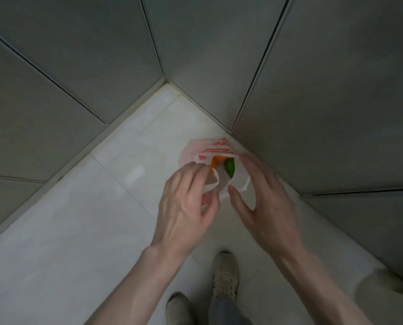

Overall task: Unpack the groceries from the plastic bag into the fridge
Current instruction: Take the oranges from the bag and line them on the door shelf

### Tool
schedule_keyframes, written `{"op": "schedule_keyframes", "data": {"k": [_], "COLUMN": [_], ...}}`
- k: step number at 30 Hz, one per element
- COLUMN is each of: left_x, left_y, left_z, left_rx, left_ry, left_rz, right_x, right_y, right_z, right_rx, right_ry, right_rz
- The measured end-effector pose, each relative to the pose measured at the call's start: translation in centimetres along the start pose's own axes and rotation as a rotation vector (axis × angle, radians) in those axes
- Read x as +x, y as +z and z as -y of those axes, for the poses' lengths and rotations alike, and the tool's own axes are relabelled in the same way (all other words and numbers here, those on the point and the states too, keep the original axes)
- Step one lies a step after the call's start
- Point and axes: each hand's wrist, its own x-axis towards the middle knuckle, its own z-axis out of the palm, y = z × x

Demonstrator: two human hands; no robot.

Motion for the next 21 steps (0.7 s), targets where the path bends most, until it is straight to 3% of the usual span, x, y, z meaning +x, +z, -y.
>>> {"op": "schedule_keyframes", "data": {"k": [6, 11, 18, 21], "left_x": [0.6, 2.0, 5.5, 6.6], "left_y": [7.7, 14.5, 22.1, 24.1], "left_z": [4.9, 8.9, 14.6, 16.7], "left_rx": [0.006, 0.169, 0.341, 0.368], "left_ry": [0.056, 0.265, 0.425, 0.554], "left_rz": [0.122, 0.211, 0.421, 0.481], "right_x": [2.6, 5.5, 8.7, 9.3], "right_y": [6.9, 11.3, 16.2, 17.6], "right_z": [-5.1, -9.8, -14.3, -15.5], "right_rx": [0.055, 0.047, -0.124, -0.320], "right_ry": [0.068, 0.103, 0.049, 0.024], "right_rz": [-0.014, 0.003, 0.192, 0.326]}}
